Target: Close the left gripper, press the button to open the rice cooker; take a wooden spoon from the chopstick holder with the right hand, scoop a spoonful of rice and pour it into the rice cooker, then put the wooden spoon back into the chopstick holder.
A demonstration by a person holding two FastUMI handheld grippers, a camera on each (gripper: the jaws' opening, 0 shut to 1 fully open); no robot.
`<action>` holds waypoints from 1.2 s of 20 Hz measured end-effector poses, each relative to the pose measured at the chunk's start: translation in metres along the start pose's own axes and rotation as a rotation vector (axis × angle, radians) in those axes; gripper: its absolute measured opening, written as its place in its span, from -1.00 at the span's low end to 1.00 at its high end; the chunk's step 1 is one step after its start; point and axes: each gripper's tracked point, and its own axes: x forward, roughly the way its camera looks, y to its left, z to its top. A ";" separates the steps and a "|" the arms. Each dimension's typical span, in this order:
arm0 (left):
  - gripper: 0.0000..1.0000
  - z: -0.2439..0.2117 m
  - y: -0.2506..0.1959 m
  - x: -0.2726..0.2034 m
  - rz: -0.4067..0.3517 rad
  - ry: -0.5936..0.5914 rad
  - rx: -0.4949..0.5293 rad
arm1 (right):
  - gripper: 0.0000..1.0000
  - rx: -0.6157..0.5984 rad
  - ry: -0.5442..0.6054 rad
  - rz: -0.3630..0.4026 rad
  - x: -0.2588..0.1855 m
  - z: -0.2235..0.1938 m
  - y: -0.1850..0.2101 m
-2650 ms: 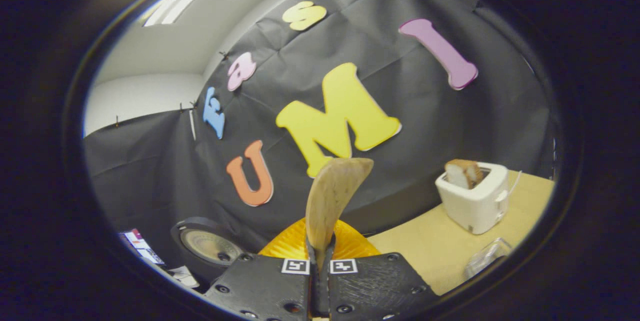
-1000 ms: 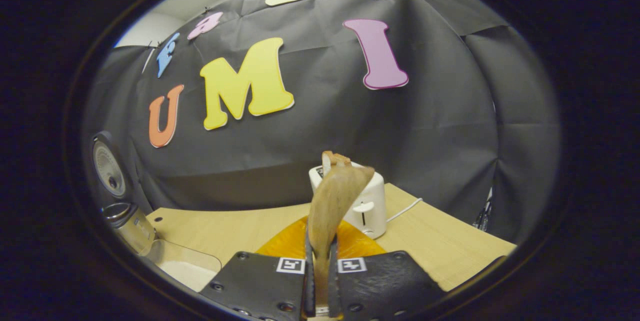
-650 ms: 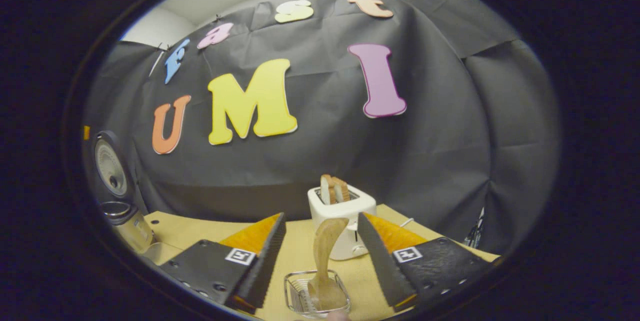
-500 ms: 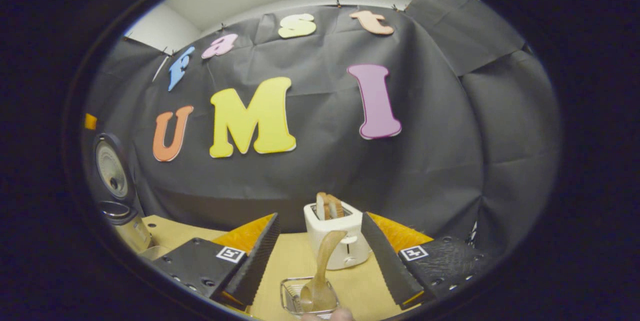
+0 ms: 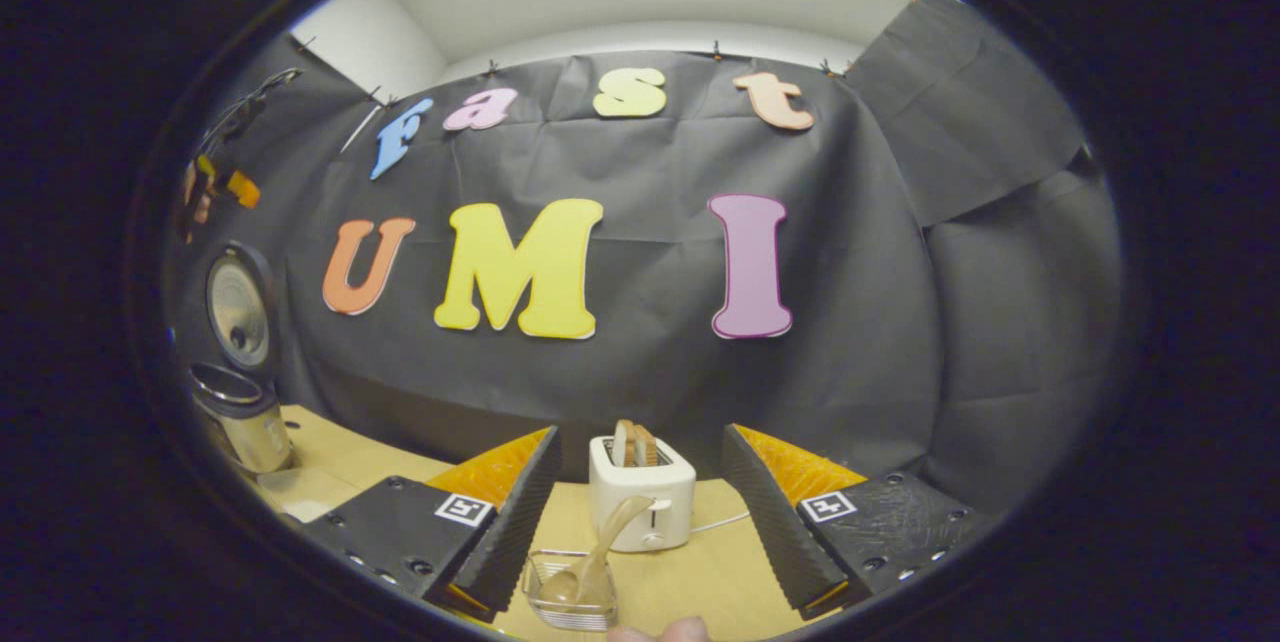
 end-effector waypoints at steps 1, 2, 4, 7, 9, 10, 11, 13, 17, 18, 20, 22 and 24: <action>0.94 -0.002 0.004 0.009 0.007 0.022 -0.003 | 0.92 -0.013 -0.010 0.006 -0.007 0.001 0.002; 0.94 -0.007 0.006 0.018 0.009 0.055 -0.009 | 0.92 -0.006 -0.010 0.019 -0.015 0.002 0.006; 0.94 -0.024 0.011 0.033 0.016 0.135 -0.016 | 0.89 0.029 -0.001 0.036 -0.029 0.003 0.008; 0.91 -0.045 0.014 0.044 0.017 0.223 -0.011 | 0.89 0.054 -0.012 0.039 -0.049 0.012 0.003; 0.86 -0.053 0.014 0.047 0.013 0.250 -0.012 | 0.89 0.051 -0.039 0.034 -0.058 0.021 0.000; 0.80 -0.056 0.013 0.047 0.008 0.263 -0.014 | 0.89 0.060 -0.047 0.034 -0.061 0.025 0.000; 0.76 -0.060 0.012 0.047 0.006 0.278 -0.014 | 0.90 0.074 -0.045 0.034 -0.064 0.025 0.000; 0.67 -0.060 0.011 0.046 0.002 0.284 -0.019 | 0.93 0.098 -0.034 0.036 -0.066 0.023 0.001; 0.56 -0.067 0.006 0.034 0.001 0.318 -0.073 | 0.89 0.106 -0.027 0.039 -0.073 0.019 0.001; 0.55 -0.069 0.005 0.026 0.001 0.323 -0.082 | 0.89 0.113 -0.026 0.045 -0.076 0.018 0.004; 0.53 -0.073 0.003 0.012 -0.002 0.315 -0.092 | 0.93 0.130 -0.025 0.054 -0.079 0.017 0.006; 0.53 -0.080 -0.001 -0.005 -0.008 0.302 -0.099 | 0.89 0.148 -0.028 0.056 -0.081 0.017 0.005; 0.53 -0.090 -0.006 -0.026 -0.015 0.291 -0.108 | 0.93 0.163 -0.025 0.061 -0.085 0.016 0.004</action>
